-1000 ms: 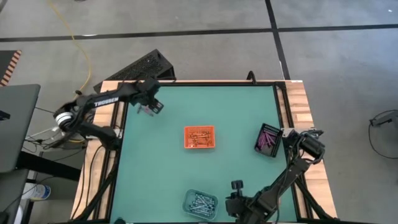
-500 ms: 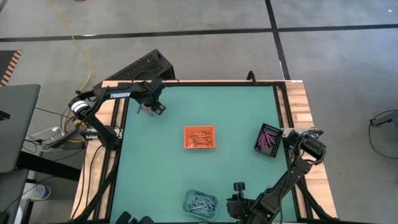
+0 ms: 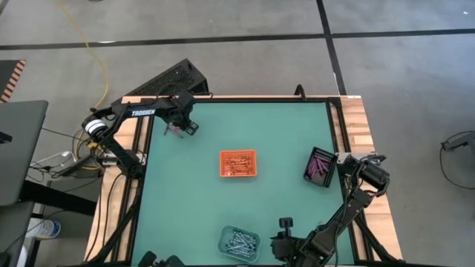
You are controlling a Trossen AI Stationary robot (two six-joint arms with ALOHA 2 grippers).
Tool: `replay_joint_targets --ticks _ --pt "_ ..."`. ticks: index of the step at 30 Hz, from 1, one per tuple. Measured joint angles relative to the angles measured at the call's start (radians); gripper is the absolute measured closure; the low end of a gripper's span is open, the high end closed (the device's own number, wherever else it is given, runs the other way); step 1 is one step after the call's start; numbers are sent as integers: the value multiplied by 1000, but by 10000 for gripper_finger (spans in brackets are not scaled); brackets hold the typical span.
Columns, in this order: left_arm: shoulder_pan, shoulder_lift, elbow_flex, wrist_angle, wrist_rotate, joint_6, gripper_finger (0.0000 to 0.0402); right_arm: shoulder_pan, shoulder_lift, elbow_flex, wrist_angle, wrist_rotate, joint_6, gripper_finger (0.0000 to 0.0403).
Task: Sort crayons
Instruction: Put the blue crayon into the blue bin
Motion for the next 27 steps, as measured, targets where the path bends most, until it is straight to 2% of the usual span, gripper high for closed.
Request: replay_joint_targets --ticks 14,18,27 --pt "3 0 0 -3 25 7 370 0 0 0 0 2 -2 304" --pt "17 0 0 -2 71 -1 390 0 0 0 0 2 -2 304" --pt "15 -2 14 -29 131 0 395 0 0 0 -4 2 -2 304"
